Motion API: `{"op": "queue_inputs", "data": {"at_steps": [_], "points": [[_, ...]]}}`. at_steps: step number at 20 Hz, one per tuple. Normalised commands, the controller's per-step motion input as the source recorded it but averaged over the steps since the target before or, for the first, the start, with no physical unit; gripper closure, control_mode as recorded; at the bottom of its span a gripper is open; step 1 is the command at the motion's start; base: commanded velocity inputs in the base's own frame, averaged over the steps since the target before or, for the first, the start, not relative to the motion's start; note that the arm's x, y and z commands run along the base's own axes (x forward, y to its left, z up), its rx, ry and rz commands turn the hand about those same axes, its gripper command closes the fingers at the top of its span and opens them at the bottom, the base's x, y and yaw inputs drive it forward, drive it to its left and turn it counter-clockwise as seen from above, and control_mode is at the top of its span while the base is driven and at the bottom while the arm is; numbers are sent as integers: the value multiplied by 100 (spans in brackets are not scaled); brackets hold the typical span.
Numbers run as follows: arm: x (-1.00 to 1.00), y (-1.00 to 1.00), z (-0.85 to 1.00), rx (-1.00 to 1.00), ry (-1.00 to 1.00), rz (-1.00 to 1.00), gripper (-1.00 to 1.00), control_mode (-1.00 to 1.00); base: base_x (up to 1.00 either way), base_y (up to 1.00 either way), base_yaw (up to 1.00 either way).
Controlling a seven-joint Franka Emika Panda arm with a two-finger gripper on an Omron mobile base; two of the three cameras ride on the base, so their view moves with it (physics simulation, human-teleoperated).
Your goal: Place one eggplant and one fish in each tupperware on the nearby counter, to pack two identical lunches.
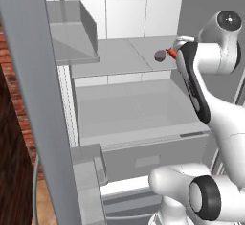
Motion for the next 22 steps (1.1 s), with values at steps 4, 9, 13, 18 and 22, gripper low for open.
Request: {"op": "queue_inputs", "data": {"at_steps": [4,9,13,18,22], "points": [[63,-20,-27,0,2,2,-100,-100,0,0,0],[73,-18,-15,1,2,6,-100,-100,0,0,0],[73,-4,-13,0,3,6,-100,-100,0,0,0],[57,0,-25,0,0,3,-100,-100,0,0,0],[53,0,-25,0,2,0,-100,-100,0,0,0]]}}
